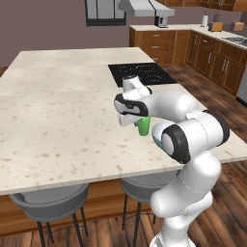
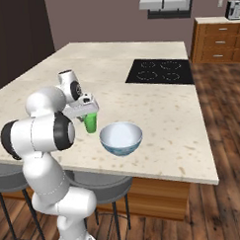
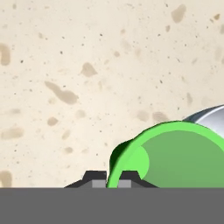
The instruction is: Place the cup inside the bowl on the dining table and move the bowl to any counter.
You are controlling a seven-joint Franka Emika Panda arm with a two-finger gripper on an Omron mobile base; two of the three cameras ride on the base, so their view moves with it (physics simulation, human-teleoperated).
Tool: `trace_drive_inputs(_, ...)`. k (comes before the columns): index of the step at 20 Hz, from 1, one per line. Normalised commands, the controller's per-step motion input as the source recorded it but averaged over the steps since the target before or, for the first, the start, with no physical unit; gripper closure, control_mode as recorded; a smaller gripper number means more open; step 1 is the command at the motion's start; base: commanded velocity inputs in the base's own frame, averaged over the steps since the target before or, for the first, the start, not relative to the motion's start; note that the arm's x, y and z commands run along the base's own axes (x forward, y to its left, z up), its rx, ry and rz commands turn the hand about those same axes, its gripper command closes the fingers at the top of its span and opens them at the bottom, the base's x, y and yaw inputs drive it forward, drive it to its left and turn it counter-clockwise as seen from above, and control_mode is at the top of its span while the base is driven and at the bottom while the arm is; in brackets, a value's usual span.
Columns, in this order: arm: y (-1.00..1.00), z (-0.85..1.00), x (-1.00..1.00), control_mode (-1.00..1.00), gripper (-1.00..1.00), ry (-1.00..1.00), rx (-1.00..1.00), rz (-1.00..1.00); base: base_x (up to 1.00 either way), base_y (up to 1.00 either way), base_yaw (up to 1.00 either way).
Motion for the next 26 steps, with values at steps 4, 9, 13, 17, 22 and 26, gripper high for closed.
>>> trace_drive_inputs(4, -0.04, 0.0, 0.0, -1.0, 1.0, 0.05, -0.03, 0.0, 0.0, 0.0, 0.0)
trace_drive_inputs(9, -0.14, 0.06, 0.06, -1.0, 1.0, 0.0, -0.04, 0.0, 0.0, 0.0, 0.0)
trace_drive_inputs(13, -0.17, 0.18, 0.0, -1.0, 1.0, 0.0, -0.02, 0.0, 0.0, 0.0, 0.0)
trace_drive_inputs(17, -0.17, 0.19, 0.0, -1.0, 1.0, 0.0, 0.0, 0.0, 0.0, 0.0, 0.0)
trace_drive_inputs(22, -0.22, 0.14, 0.0, -1.0, 1.0, 0.0, 0.0, 0.0, 0.0, 0.0, 0.0)
trace_drive_inputs(26, -0.26, 0.02, 0.0, -1.0, 1.0, 0.0, 0.0, 0.0, 0.0, 0.0, 0.0)
